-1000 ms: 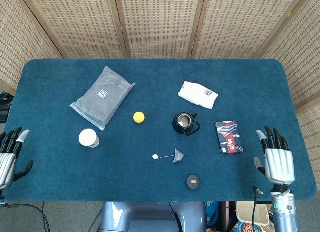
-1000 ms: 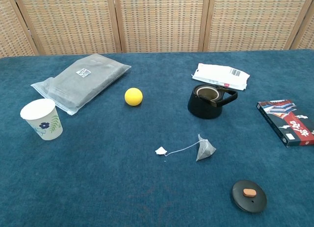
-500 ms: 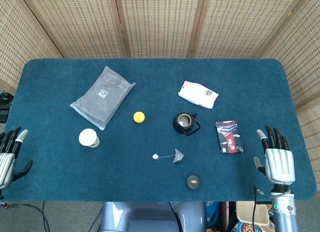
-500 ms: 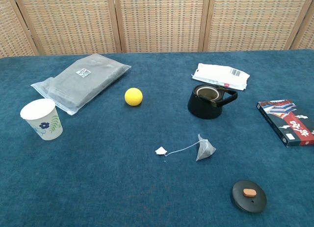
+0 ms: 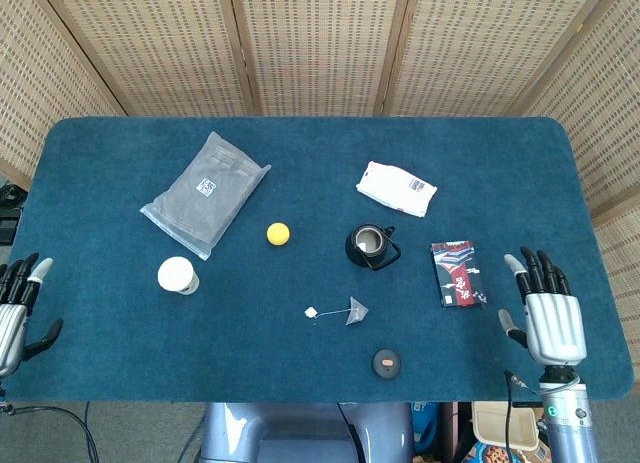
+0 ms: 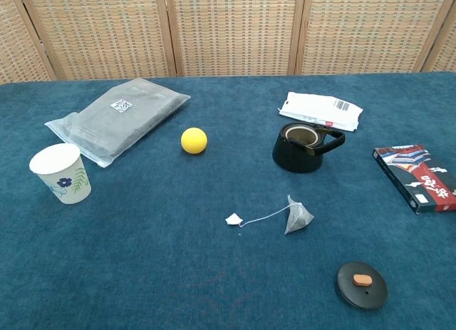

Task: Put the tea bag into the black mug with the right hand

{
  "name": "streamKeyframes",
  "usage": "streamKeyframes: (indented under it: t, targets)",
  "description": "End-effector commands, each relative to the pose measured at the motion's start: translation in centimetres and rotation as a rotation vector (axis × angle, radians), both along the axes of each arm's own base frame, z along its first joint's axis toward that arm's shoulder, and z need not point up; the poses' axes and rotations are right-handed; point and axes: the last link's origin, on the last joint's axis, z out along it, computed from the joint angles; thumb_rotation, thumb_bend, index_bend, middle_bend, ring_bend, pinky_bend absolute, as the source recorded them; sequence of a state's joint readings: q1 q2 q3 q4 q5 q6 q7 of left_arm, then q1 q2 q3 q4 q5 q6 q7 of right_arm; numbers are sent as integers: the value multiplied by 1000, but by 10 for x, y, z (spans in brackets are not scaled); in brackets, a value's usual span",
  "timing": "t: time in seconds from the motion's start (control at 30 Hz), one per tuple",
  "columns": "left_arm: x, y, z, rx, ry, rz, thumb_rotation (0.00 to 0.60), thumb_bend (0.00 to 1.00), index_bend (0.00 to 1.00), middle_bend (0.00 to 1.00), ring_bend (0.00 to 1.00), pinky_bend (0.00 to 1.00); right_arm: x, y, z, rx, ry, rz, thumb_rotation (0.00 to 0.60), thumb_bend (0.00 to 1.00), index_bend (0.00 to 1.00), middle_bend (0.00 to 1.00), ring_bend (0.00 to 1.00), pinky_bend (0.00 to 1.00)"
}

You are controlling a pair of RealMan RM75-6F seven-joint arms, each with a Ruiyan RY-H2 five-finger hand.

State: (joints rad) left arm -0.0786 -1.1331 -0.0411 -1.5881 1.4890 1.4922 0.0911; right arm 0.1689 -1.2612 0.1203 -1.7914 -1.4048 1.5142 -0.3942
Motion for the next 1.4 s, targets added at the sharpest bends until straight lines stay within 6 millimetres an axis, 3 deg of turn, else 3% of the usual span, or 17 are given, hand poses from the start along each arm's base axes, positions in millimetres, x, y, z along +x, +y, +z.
streamKeyframes:
  t: [0.03, 0.23, 0.43, 0.57, 0.7, 0.8, 1.0, 1.23, 1.4]
  targets:
    - [0, 1, -1, -3, 1, 2, 600, 355, 0, 0, 0, 0, 18, -9, 2, 46, -41, 84, 600, 424, 164, 177, 39, 203]
    - [-3, 4, 0, -5, 14, 16, 600, 356, 0, 0, 0, 0, 55, -31, -1, 162, -97, 221, 600, 424, 165, 205, 45, 203]
    - [-6, 6, 3, 3, 28, 34, 600, 356, 0, 0, 0, 0, 89, -47, -16, 268, -120, 325, 600, 424, 165, 325, 196, 231]
    - [-8, 8, 7, 15, 34, 45, 600, 355, 0, 0, 0, 0, 108, -56, -29, 339, -119, 372, 600, 422, 165, 414, 314, 318]
    - [-12, 11, 11, 27, 43, 60, 600, 355, 0, 0, 0, 0, 128, -66, -49, 431, -125, 408, 600, 419, 195, 531, 451, 482]
    - [-14, 13, 13, 31, 45, 67, 600, 355, 0, 0, 0, 0, 135, -71, -56, 466, -138, 410, 600, 418, 231, 611, 539, 595]
    - [-17, 17, 17, 41, 54, 78, 600, 355, 0, 0, 0, 0, 147, -83, -74, 521, -136, 412, 600, 416, 306, 730, 686, 730]
    - [-17, 27, 18, 49, 58, 87, 600, 355, 0, 0, 0, 0, 158, -92, -114, 617, -46, 407, 600, 416, 376, 839, 795, 817]
    - [-17, 30, 16, 43, 55, 92, 600, 355, 0, 0, 0, 0, 162, -93, -129, 643, -10, 395, 600, 416, 401, 881, 859, 880]
